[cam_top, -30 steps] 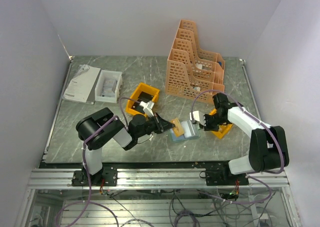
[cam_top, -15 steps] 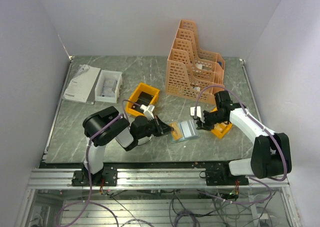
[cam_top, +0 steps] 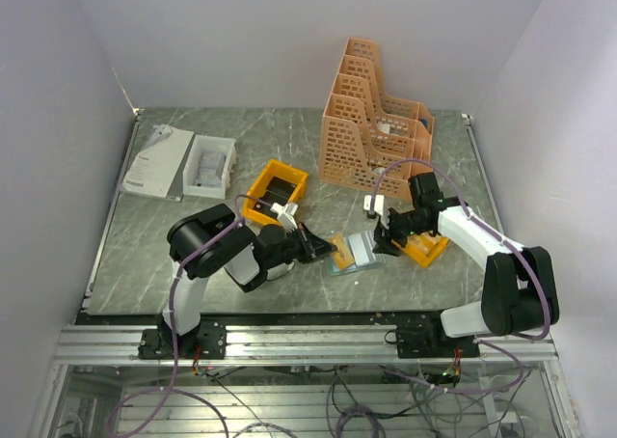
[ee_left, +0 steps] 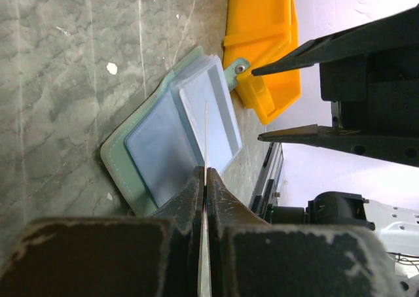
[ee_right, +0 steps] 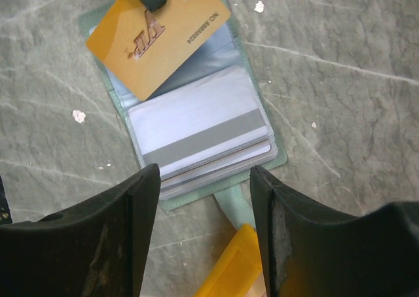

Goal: Put the credit cards into the card holder
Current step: Insert the credit card into the card holder.

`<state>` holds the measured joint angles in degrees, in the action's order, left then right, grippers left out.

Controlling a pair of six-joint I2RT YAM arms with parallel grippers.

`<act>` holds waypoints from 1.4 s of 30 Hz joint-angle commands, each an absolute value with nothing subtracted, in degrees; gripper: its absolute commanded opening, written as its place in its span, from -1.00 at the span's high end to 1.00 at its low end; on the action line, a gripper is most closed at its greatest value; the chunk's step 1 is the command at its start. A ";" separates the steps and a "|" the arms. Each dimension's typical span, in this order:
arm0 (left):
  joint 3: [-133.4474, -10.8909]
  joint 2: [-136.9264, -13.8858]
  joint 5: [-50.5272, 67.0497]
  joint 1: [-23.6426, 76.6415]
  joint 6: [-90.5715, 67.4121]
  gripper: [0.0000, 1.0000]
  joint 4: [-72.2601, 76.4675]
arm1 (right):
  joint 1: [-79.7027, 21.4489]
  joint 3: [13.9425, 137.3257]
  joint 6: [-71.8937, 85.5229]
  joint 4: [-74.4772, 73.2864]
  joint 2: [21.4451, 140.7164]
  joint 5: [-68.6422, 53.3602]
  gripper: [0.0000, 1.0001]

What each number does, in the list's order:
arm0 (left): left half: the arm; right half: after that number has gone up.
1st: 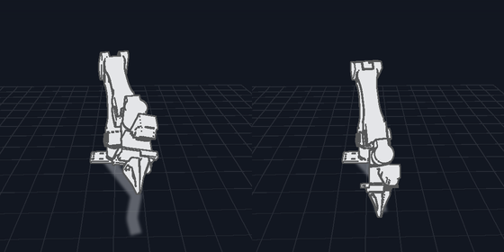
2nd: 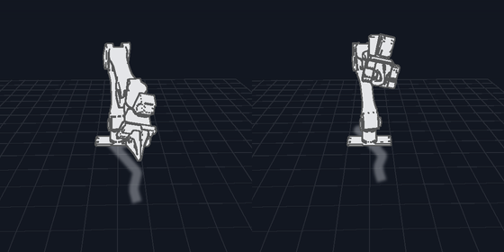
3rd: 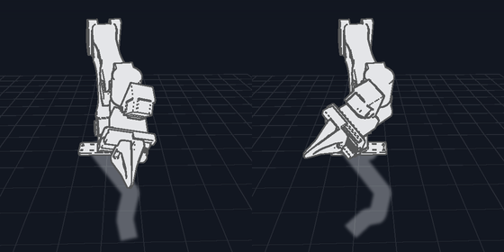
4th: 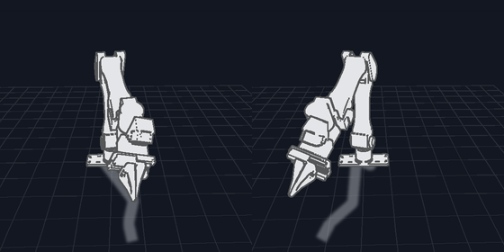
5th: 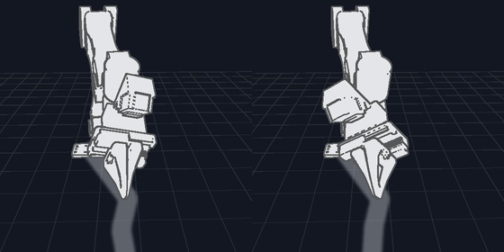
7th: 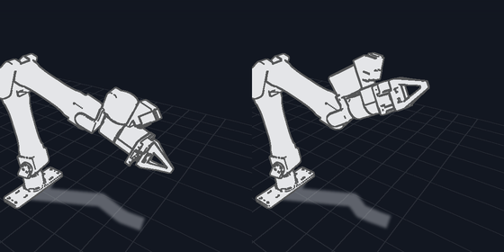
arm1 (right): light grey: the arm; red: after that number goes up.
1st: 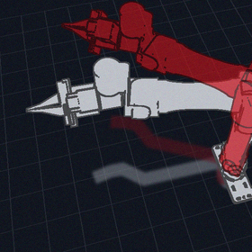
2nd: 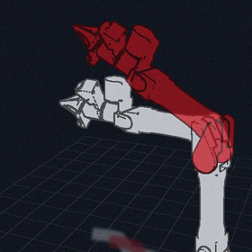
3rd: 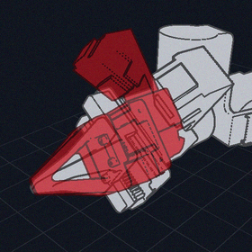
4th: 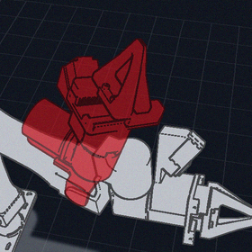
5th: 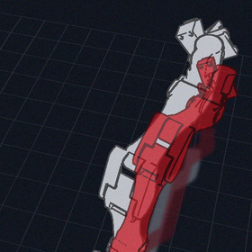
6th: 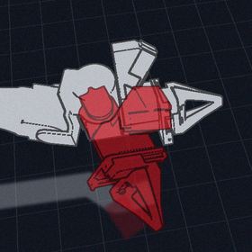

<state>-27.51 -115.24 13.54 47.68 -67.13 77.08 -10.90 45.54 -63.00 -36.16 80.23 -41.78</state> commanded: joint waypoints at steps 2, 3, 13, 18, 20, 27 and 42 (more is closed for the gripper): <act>-28.64 -116.82 13.06 47.94 -67.47 0.86 83.67 | -11.87 46.47 -49.67 -30.22 81.76 -40.13 -0.16; -28.64 -116.90 13.01 47.97 -67.57 0.87 83.94 | -12.12 46.75 -48.06 -29.83 82.49 -39.26 -0.16; -28.74 -116.67 12.92 48.06 -67.47 0.86 83.82 | -14.83 48.95 -43.15 -29.30 88.07 -30.56 0.12; -29.31 -118.29 13.36 48.16 -68.61 0.86 85.86 | -14.84 49.42 -42.98 -29.93 89.61 -29.47 0.21; -29.47 -118.64 13.43 48.17 -69.03 0.86 86.61 | -14.88 49.65 -42.98 -30.33 89.97 -29.52 0.23; -29.73 -118.61 12.87 48.59 -69.00 0.86 84.38 | -15.10 49.57 -42.98 -30.26 89.80 -29.62 0.23; -28.33 -114.97 11.73 48.59 -68.91 0.86 77.05 | -15.21 49.48 -42.67 -30.10 89.38 -29.44 0.21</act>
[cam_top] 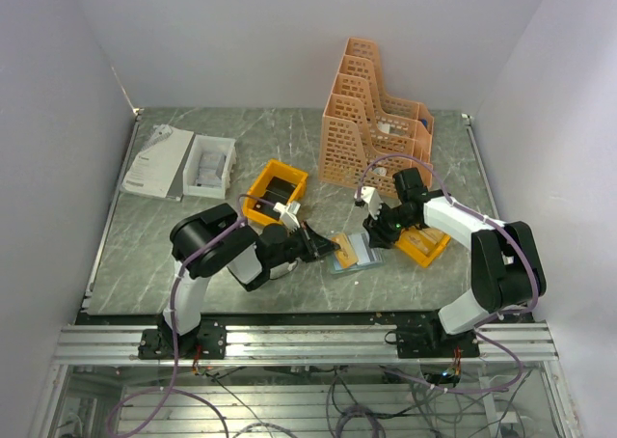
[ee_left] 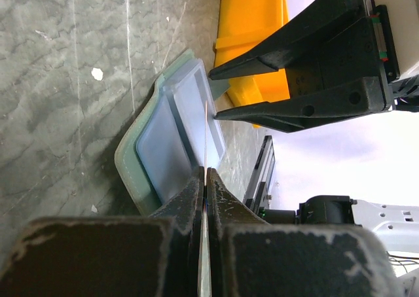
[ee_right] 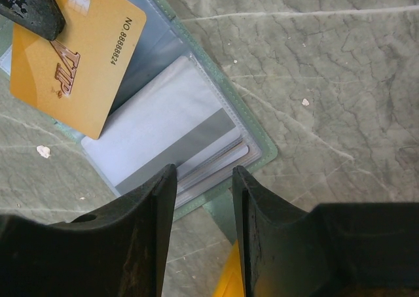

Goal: Put the credit cards into the card holder
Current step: Insert the credit card into the card holder.

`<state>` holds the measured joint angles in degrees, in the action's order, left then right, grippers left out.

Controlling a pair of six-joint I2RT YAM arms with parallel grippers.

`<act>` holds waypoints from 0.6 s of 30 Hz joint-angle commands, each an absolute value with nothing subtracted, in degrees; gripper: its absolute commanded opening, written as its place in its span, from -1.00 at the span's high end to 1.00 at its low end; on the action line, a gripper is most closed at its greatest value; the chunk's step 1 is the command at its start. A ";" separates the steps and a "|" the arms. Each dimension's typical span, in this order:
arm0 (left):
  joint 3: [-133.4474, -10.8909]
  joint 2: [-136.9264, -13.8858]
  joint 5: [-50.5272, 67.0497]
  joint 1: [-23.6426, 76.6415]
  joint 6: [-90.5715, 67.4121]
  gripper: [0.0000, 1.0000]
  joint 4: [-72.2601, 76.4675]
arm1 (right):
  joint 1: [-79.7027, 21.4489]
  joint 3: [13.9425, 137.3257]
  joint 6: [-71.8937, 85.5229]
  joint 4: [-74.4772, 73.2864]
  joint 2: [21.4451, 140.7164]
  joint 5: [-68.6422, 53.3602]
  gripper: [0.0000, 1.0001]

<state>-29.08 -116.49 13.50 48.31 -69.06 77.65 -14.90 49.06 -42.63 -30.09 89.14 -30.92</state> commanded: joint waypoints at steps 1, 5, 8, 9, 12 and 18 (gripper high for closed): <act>-28.13 -114.85 11.62 48.60 -68.97 0.86 76.85 | -15.27 49.48 -42.71 -30.14 89.41 -29.44 0.21; -27.96 -113.95 11.61 48.60 -68.57 0.86 75.28 | -15.32 49.48 -42.68 -30.11 89.47 -29.47 0.21; -28.67 -114.02 12.10 48.56 -68.43 0.86 74.48 | -15.42 49.48 -42.63 -30.06 89.30 -29.44 0.21; -28.92 -114.26 12.25 48.59 -68.58 0.86 74.33 | -15.40 49.48 -42.62 -30.05 89.24 -29.45 0.21; -29.76 -114.92 12.57 48.53 -68.96 0.86 74.06 | -15.38 49.40 -42.57 -29.93 89.07 -29.38 0.20; -30.52 -114.47 12.39 48.56 -69.18 0.86 71.02 | -15.47 49.39 -42.71 -29.97 88.92 -29.44 0.20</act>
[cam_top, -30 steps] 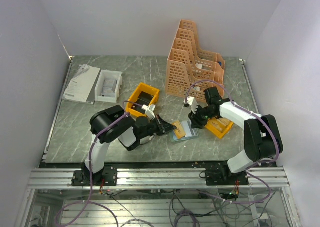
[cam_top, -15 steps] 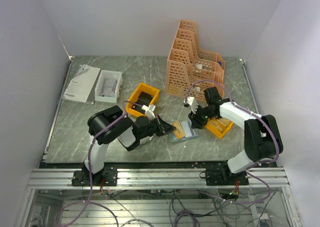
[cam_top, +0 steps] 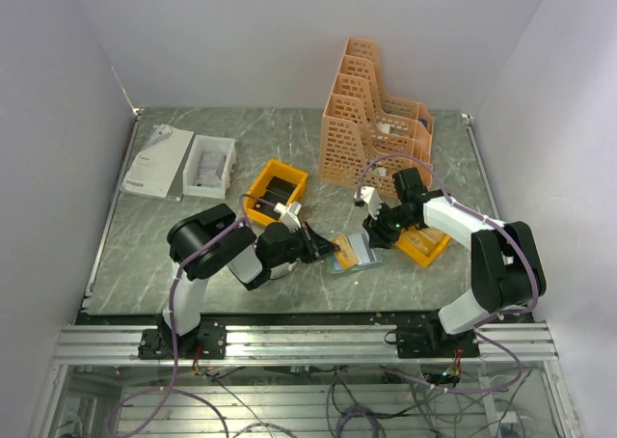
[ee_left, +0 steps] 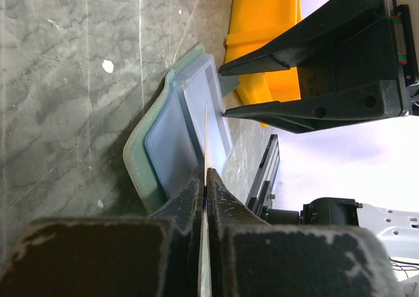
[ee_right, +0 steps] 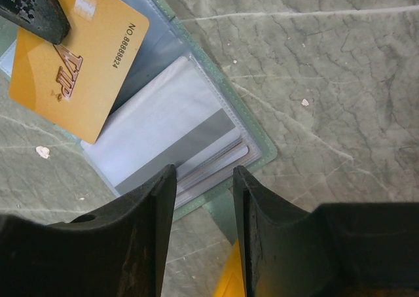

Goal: Put the credit cards into the card holder
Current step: Insert the credit card into the card holder.

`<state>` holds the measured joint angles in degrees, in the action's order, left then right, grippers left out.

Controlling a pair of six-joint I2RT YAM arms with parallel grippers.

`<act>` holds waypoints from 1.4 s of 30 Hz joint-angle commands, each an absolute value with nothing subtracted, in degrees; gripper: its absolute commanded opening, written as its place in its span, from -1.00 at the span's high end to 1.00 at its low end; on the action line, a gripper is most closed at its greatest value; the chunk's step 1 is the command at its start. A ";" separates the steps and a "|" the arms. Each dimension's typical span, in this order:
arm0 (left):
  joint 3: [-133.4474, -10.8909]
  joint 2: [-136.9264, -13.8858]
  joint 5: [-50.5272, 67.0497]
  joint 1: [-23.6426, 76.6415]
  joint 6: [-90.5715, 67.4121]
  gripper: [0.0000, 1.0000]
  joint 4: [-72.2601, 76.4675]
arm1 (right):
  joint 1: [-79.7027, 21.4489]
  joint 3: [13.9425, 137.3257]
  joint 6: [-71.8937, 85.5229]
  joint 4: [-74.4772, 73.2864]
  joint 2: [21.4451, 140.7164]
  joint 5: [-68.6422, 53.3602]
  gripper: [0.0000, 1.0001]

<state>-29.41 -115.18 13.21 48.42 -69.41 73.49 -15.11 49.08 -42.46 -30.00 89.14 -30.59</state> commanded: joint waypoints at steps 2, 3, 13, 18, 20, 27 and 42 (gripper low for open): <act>-30.90 -113.97 12.22 48.58 -68.96 0.86 69.26 | -15.47 49.38 -42.71 -29.92 88.91 -29.44 0.20; -31.10 -113.74 12.22 48.55 -68.92 0.86 68.48 | -15.47 49.35 -42.69 -29.95 88.88 -29.44 0.20; -30.67 -112.29 12.13 48.60 -69.03 0.86 66.44 | -15.47 49.39 -42.71 -30.05 88.90 -29.36 0.19; -30.06 -111.61 11.80 48.38 -68.64 0.86 65.99 | -15.47 49.39 -42.67 -30.03 88.92 -29.45 0.19; -30.12 -111.15 11.75 48.32 -68.21 0.86 65.11 | -15.56 49.39 -42.77 -30.14 88.96 -29.45 0.19; -30.96 -110.56 11.25 47.85 -67.18 0.86 63.36 | -15.56 49.39 -42.89 -30.21 89.10 -29.53 0.19; -30.90 -110.83 11.39 47.28 -67.37 0.86 64.06 | -15.74 49.39 -43.15 -30.49 89.25 -29.62 0.19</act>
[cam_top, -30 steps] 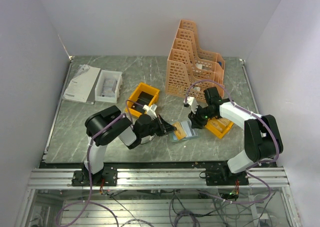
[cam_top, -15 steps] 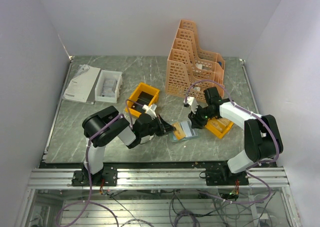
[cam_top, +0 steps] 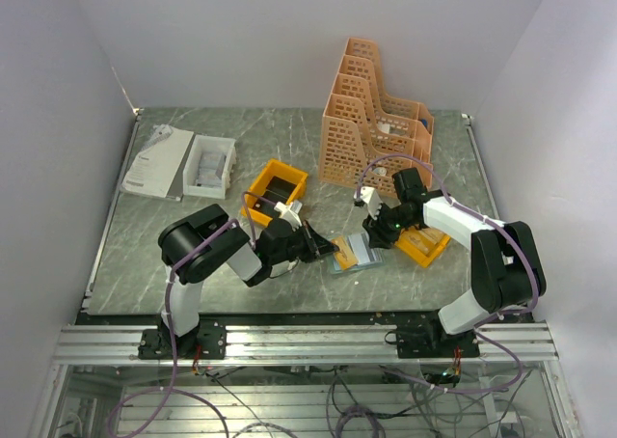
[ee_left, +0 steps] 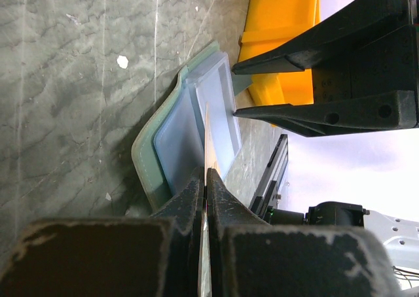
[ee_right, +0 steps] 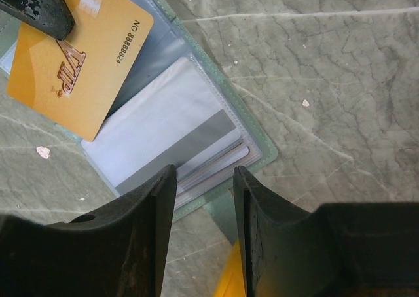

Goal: Put the credit cards into the card holder
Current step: Insert the credit card into the card holder.

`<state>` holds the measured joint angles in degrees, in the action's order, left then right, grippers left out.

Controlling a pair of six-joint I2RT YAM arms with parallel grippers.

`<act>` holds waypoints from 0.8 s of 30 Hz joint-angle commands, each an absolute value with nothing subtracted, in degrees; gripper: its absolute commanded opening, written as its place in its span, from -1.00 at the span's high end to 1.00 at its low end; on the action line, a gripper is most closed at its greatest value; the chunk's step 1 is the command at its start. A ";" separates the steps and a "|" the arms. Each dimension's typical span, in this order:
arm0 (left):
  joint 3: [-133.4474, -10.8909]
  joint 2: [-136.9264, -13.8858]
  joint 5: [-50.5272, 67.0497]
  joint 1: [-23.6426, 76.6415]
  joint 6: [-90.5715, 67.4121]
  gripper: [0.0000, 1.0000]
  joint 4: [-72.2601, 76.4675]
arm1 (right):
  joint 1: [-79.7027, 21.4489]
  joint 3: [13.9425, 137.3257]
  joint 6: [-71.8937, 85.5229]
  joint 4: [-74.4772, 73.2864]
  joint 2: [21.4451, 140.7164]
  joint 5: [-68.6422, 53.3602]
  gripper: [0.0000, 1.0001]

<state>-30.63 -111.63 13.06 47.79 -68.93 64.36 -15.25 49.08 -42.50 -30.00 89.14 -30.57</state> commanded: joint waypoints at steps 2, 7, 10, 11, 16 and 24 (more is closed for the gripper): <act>-30.75 -110.76 11.22 47.12 -67.41 0.86 64.31 | -15.79 49.39 -43.24 -30.57 89.27 -29.62 0.19; -30.79 -110.57 11.07 46.68 -67.00 0.86 63.85 | -15.82 49.47 -43.33 -30.67 89.37 -29.62 0.19; -31.17 -110.67 11.03 46.58 -66.75 0.86 63.54 | -15.82 49.48 -43.37 -30.74 89.45 -29.62 0.19; -31.34 -110.73 11.09 46.49 -66.65 0.86 63.37 | -15.85 49.48 -43.41 -30.76 89.43 -29.66 0.19; -32.09 -111.07 11.30 46.46 -66.21 0.86 62.55 | -15.82 49.48 -43.42 -30.76 89.39 -29.71 0.19; -33.63 -113.10 12.72 46.69 -66.54 0.86 63.49 | -15.80 49.53 -43.48 -30.77 89.50 -29.71 0.19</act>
